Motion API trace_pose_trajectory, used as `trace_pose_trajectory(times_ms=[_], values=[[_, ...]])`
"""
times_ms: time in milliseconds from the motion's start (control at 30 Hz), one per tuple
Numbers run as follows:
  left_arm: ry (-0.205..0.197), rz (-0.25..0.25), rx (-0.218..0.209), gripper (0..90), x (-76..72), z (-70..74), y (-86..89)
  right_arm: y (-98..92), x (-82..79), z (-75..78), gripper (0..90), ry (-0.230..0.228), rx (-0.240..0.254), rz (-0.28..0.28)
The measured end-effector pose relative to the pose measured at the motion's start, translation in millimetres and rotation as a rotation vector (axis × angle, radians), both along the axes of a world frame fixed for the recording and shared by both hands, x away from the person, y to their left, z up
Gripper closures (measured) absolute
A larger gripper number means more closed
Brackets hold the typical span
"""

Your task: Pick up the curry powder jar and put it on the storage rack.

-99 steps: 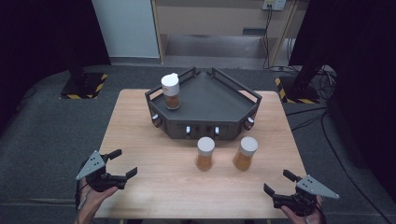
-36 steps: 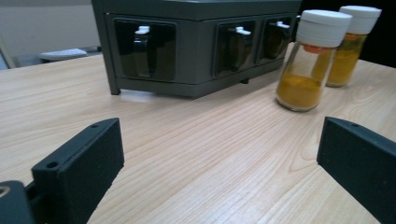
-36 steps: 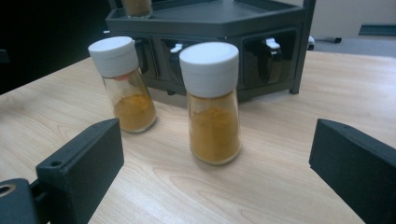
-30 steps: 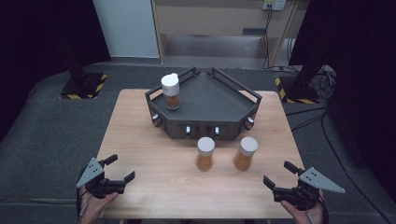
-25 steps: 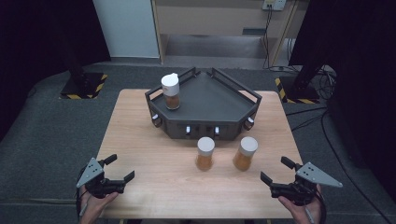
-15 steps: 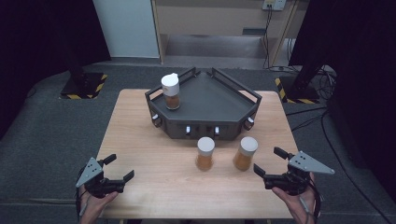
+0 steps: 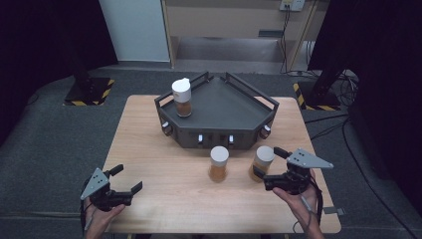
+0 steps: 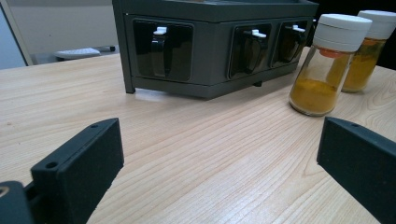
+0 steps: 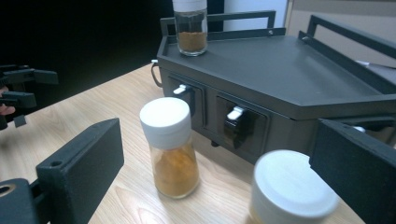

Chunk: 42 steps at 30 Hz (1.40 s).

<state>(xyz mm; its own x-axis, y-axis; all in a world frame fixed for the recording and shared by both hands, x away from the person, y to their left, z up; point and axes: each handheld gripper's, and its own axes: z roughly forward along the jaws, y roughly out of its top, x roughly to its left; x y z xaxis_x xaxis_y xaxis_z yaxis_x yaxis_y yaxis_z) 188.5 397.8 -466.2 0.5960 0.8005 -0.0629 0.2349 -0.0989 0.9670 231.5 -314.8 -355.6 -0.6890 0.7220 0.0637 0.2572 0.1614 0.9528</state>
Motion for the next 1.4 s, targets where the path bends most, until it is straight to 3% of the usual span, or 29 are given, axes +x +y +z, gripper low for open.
trace_pose_trajectory(times_ms=[533, 1000, 1400], values=[[0.003, -0.006, -0.003, 0.0, 0.4, 0.1, 0.8, 32.9, 30.2, -5.7, 3.5, 0.028, -0.018, 0.045], [0.007, -0.007, -0.003, 0.0, 0.4, 0.2, 1.1, 59.9, 53.5, -20.8, 4.6, 0.075, -0.040, 0.103], [0.013, -0.007, -0.002, 0.0, 0.8, 0.6, 1.2, 79.2, 68.6, -30.8, 8.5, 0.082, -0.075, 0.142]])
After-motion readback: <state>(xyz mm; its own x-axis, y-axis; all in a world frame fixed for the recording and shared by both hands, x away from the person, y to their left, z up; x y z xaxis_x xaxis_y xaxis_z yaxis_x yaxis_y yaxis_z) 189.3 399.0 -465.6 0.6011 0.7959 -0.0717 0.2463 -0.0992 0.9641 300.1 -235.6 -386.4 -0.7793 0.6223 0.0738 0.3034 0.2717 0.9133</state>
